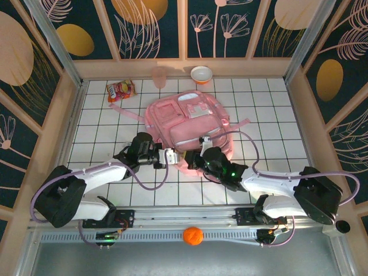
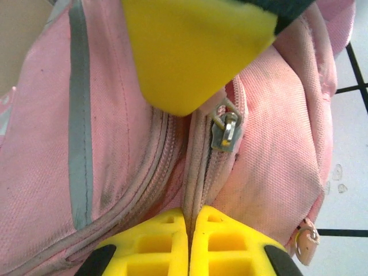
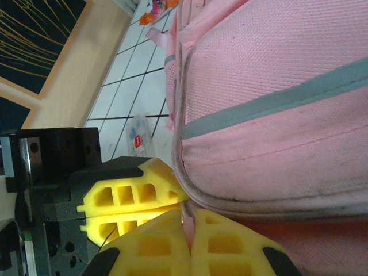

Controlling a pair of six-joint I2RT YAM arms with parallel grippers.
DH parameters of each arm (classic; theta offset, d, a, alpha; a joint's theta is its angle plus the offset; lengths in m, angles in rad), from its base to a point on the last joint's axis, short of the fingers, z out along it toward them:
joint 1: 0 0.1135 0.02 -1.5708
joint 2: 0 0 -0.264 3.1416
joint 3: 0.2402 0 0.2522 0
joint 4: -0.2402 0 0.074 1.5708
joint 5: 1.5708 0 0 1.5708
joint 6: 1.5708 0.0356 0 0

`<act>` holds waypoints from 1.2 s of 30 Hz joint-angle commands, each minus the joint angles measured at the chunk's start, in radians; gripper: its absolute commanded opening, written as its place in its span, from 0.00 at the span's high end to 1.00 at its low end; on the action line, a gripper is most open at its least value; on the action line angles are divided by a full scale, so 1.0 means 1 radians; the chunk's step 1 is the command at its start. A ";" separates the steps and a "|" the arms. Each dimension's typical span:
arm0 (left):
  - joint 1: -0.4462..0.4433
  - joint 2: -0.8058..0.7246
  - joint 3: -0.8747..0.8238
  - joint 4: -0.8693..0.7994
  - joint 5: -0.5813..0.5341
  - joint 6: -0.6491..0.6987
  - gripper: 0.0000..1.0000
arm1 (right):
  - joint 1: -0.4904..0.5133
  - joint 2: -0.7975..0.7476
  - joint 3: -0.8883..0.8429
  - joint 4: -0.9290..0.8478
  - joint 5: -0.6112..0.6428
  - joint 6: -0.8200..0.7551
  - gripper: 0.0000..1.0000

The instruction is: Pack books, pencil case, and school supplies into a backpack

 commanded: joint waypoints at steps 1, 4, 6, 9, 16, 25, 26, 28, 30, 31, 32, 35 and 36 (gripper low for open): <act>0.021 -0.044 -0.021 0.044 -0.089 -0.047 1.00 | -0.027 -0.107 -0.018 -0.014 0.026 0.011 1.00; 0.057 -0.075 -0.024 0.020 -0.095 -0.072 1.00 | -0.100 -0.211 -0.075 -0.079 0.018 0.026 1.00; 0.071 -0.089 -0.021 0.001 -0.103 -0.076 1.00 | -0.162 -0.280 -0.108 -0.122 -0.004 0.037 1.00; 0.079 -0.101 -0.013 -0.043 -0.147 -0.068 1.00 | -0.281 -0.346 -0.129 -0.180 -0.072 0.021 1.00; 0.090 -0.139 0.007 -0.106 -0.225 -0.068 1.00 | -0.404 -0.426 -0.144 -0.200 -0.135 -0.019 1.00; -0.071 -0.236 0.060 -0.023 -0.119 -0.219 0.42 | -0.403 -0.411 -0.150 -0.150 -0.199 -0.011 1.00; -0.103 -0.213 0.070 0.015 -0.108 -0.265 0.42 | -0.403 -0.404 -0.148 -0.146 -0.203 -0.012 1.00; -0.159 -0.150 0.098 0.069 -0.114 -0.329 0.43 | -0.402 -0.393 -0.142 -0.142 -0.209 -0.012 1.00; -0.216 -0.064 0.136 0.107 -0.155 -0.356 0.41 | -0.402 -0.387 -0.142 -0.132 -0.217 -0.015 1.00; -0.234 -0.025 0.154 0.116 -0.166 -0.359 0.40 | -0.402 -0.386 -0.141 -0.131 -0.219 -0.014 1.00; -0.254 0.022 0.176 0.128 -0.181 -0.365 0.38 | -0.402 -0.386 -0.139 -0.131 -0.221 -0.016 1.00; -0.295 0.149 0.241 0.150 -0.213 -0.371 0.34 | -0.402 -0.391 -0.135 -0.131 -0.228 -0.022 1.00; -0.304 0.186 0.260 0.155 -0.229 -0.367 0.34 | -0.402 -0.393 -0.134 -0.130 -0.232 -0.020 1.00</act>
